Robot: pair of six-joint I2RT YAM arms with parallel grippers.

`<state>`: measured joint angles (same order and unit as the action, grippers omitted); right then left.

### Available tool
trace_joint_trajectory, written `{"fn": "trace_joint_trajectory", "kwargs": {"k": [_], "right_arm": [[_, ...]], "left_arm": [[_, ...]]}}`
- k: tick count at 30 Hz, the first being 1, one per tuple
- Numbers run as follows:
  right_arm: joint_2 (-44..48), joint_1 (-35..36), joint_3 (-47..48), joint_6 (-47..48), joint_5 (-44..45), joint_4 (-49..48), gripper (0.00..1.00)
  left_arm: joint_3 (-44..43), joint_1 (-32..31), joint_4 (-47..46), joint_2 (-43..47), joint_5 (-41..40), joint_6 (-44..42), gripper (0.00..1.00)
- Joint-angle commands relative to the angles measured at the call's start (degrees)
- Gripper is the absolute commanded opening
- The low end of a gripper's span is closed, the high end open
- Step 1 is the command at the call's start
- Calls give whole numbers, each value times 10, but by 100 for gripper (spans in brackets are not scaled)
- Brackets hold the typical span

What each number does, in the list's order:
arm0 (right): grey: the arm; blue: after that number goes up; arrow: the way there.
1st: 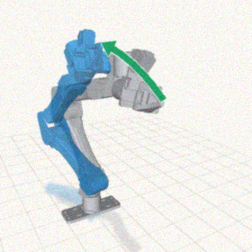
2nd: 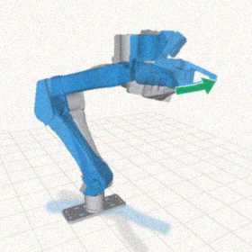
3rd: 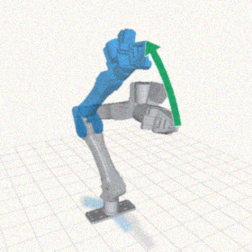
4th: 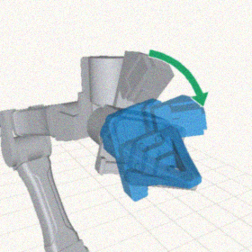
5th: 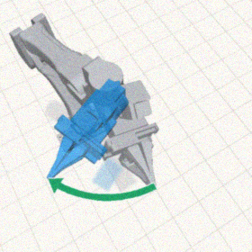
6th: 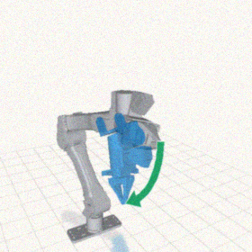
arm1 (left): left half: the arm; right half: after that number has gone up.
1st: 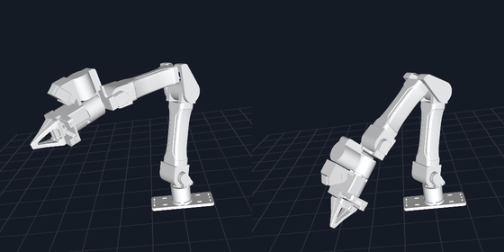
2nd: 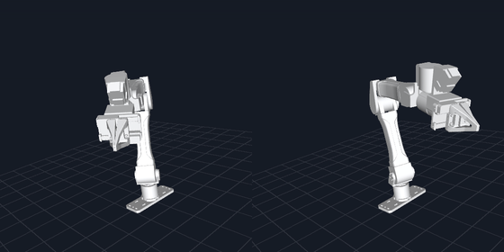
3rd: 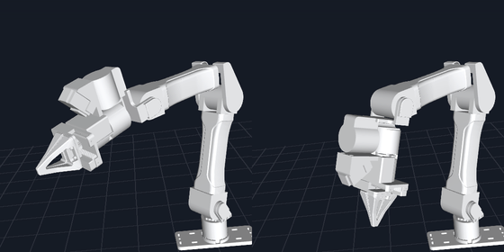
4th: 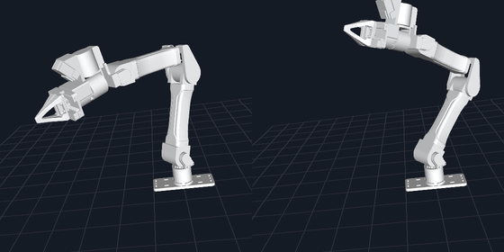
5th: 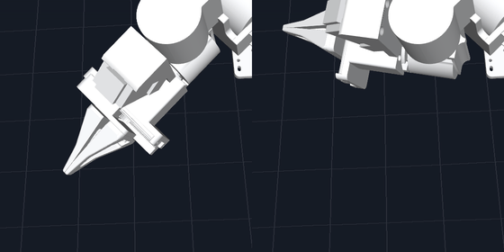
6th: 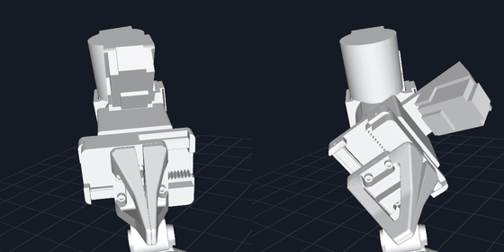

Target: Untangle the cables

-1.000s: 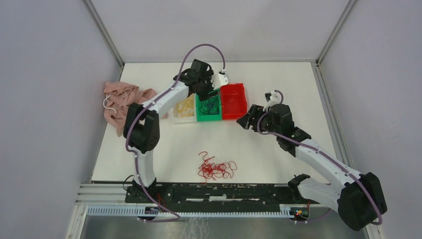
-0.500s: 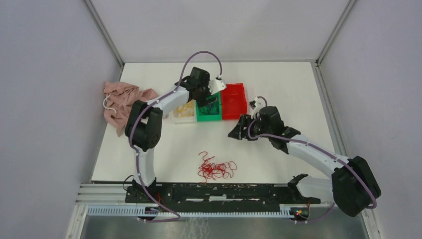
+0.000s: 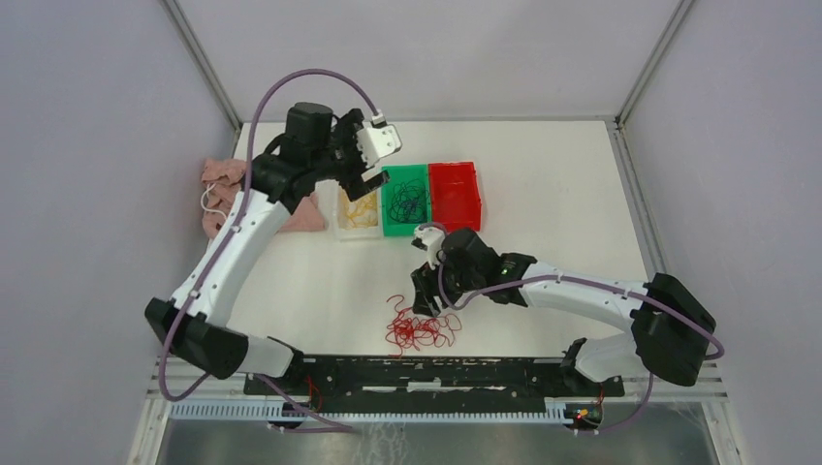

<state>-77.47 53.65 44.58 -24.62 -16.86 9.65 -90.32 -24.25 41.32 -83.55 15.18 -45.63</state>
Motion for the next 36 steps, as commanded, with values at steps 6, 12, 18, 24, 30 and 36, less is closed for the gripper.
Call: {"fn": "trace_joint_trajectory", "kwargs": {"k": [6, 12, 18, 24, 30, 36], "right_arm": [[-23, 75, 58, 328, 93, 29, 72], [-92, 91, 94, 406, 101, 43, 69], [-133, 105, 95, 425, 120, 2, 64], [-158, 111, 119, 427, 112, -5, 27], [-101, 110, 107, 392, 128, -21, 4], [0, 101, 77, 325, 151, -60, 0]], "left_arm": [[73, -1, 33, 108, 64, 70, 99], [82, -1, 39, 138, 60, 81, 99], [99, 0, 38, 161, 57, 79, 99], [111, -1, 39, 170, 52, 79, 99], [150, -1, 41, 201, 54, 76, 99], [216, -1, 24, 260, 94, 94, 99]]}}
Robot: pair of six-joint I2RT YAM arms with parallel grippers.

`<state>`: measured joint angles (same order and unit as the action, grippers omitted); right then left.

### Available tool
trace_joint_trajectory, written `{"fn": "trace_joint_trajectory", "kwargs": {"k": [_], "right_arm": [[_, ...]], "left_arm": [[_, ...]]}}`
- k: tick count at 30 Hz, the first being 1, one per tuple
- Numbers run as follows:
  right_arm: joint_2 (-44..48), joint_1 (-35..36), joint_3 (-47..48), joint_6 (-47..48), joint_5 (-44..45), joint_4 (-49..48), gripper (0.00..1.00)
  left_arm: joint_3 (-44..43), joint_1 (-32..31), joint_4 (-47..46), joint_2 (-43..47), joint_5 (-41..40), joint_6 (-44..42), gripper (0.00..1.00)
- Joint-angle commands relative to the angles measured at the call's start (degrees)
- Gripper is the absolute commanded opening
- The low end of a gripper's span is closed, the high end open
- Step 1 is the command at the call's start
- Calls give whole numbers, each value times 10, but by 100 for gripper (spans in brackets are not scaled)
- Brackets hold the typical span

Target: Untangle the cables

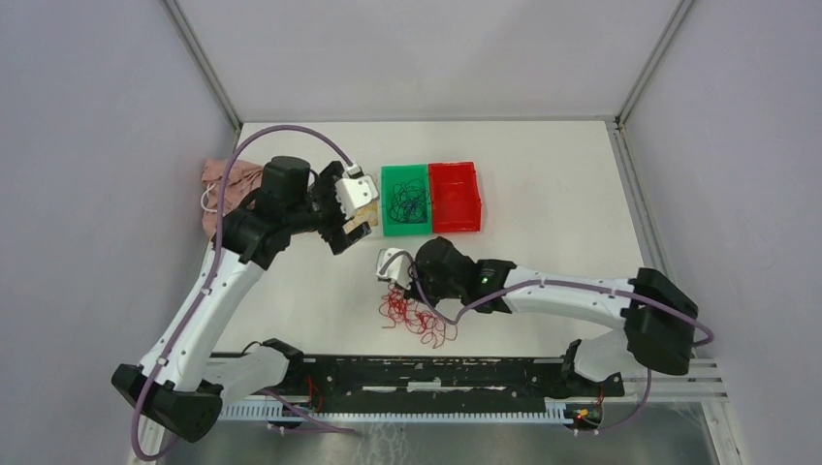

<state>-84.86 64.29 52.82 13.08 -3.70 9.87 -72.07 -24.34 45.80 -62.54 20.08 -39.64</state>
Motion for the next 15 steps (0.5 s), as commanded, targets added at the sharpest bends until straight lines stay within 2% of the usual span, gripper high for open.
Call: {"fn": "trace_joint_trajectory", "kwargs": {"k": [1, 6, 9, 15], "right_arm": [[90, -7, -11, -63, 19, -70, 0], [134, -10, -7, -116, -3, -77, 0], [138, -10, 7, -150, -16, -76, 0], [123, -10, 57, -214, -35, -54, 0]], "left_arm": [[50, 0, -26, 66, 62, 36, 99], [131, 0, -35, 145, 187, 11, 100], [153, -1, -39, 160, 243, -2, 99], [165, -4, -54, 148, 281, -19, 90]]}}
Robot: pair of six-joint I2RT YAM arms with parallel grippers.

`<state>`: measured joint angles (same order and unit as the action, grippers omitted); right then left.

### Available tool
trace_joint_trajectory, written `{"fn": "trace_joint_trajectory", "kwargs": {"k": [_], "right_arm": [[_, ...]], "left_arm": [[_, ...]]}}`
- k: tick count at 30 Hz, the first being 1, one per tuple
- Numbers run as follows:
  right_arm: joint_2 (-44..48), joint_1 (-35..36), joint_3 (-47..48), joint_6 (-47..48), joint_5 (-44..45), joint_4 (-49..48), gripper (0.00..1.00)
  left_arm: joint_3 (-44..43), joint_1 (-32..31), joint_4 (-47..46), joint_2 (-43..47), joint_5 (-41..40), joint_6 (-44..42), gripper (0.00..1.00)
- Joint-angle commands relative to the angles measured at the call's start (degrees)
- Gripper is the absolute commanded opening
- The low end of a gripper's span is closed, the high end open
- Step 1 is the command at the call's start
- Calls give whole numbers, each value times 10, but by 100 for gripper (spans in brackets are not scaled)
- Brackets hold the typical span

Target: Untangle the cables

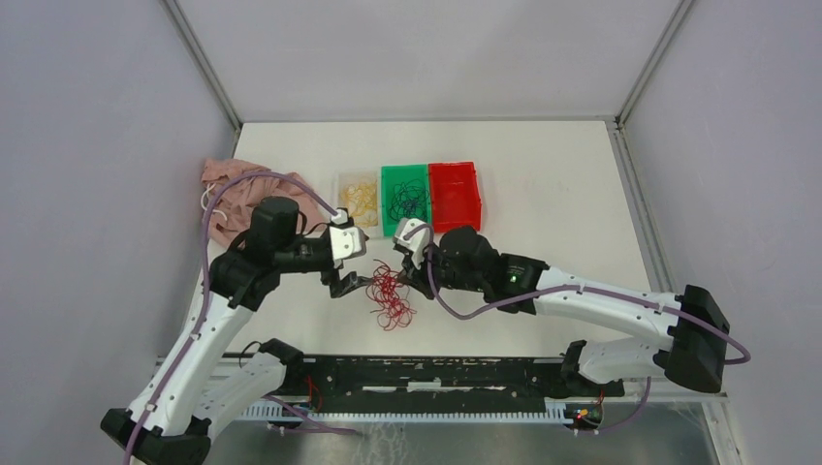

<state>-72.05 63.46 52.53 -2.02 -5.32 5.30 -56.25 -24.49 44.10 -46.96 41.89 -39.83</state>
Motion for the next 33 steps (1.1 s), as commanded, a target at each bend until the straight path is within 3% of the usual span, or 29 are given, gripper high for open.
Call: {"fn": "trace_joint_trajectory", "kwargs": {"k": [1, 7, 18, 33], "right_arm": [[-8, -2, 69, -70, -20, -1, 0], [-14, -1, 95, -100, -32, 13, 0], [-29, -2, 117, -127, -65, 21, 2], [-41, -2, 130, -187, -95, -19, 3]], "left_arm": [[10, -4, -37, -8, 65, -21, 89], [26, -12, -40, -8, 61, -55, 79], [37, -16, -118, -5, 44, -42, 34], [55, -54, -133, -3, 25, -32, 34]]}}
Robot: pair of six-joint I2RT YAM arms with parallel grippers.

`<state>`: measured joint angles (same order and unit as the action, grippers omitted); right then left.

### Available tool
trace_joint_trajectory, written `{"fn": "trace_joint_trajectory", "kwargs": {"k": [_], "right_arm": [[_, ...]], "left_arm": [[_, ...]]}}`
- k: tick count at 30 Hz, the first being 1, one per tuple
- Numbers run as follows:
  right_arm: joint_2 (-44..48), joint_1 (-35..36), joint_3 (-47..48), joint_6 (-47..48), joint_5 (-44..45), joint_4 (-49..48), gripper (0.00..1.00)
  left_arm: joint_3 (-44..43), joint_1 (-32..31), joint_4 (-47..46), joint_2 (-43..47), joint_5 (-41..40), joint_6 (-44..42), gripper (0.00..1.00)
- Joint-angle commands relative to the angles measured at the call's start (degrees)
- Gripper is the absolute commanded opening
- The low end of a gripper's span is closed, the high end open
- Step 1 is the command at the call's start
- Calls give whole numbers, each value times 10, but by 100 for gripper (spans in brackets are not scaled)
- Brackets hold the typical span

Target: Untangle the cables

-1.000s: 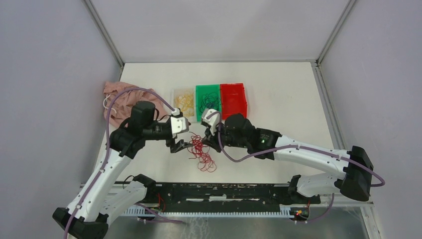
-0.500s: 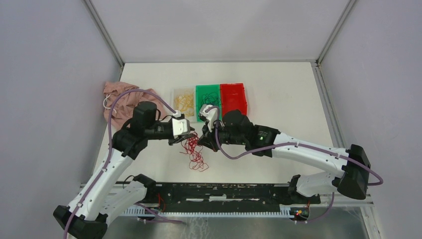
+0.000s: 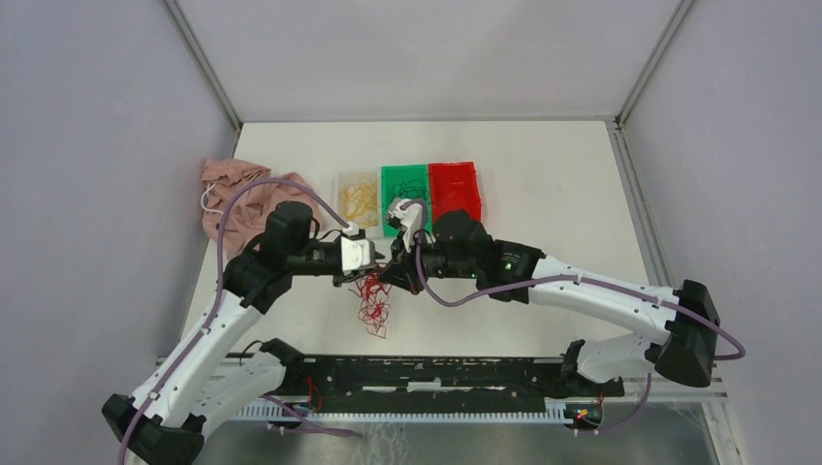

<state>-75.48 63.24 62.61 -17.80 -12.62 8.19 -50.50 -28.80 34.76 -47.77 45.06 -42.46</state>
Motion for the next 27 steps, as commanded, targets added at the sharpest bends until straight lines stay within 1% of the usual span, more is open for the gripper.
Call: {"fn": "trace_joint_trajectory", "kwargs": {"k": [1, 3, 4, 6, 7, 8, 9, 10, 11, 13, 16, 18, 21, 23, 27], "right_arm": [[-7, 0, 29, -33, -25, -50, 3], [-6, 0, 26, -37, -28, -54, 4], [-4, 0, 21, -40, -29, -57, 5], [3, 0, 14, -43, -30, -63, 9], [9, -1, 8, -46, -30, -66, 14], [16, -2, 3, -49, -27, -71, 21], [30, -6, -5, -57, -26, -79, 35], [44, -11, -16, -68, -25, -89, 45], [60, -18, -29, -80, -23, -102, 51], [96, -35, -60, -103, -9, -128, 59], [147, -73, -103, -144, 10, -155, 63], [170, -97, -122, -162, 17, -165, 65], [185, -125, -142, -180, 36, -168, 66], [186, -134, -154, -185, 39, -189, 66], [168, -135, -184, -187, 0, -299, 68]], "left_arm": [[-2, -13, -45, 6, -11, -4, 33], [0, -15, -53, 9, -22, -6, 28], [2, -16, -58, 10, -29, -8, 23], [7, -16, -71, 17, -43, -15, 10], [9, -16, -81, 21, -51, -17, 4], [12, -16, -93, 26, -59, -19, 3], [11, -16, -106, 30, -65, -21, 3], [6, -17, -111, 32, -64, -24, 3], [-3, -17, -111, 32, -62, -28, 3], [-26, -17, -111, 26, -56, -24, 3], [-60, -17, -112, 15, -39, -12, 3], [-79, -18, -113, 8, -27, -2, 3], [-104, -20, -126, 0, -18, 29, 3], [-115, -23, -133, -5, -13, 50, 3], [-123, -24, -150, -9, -6, 89, 3]]}}
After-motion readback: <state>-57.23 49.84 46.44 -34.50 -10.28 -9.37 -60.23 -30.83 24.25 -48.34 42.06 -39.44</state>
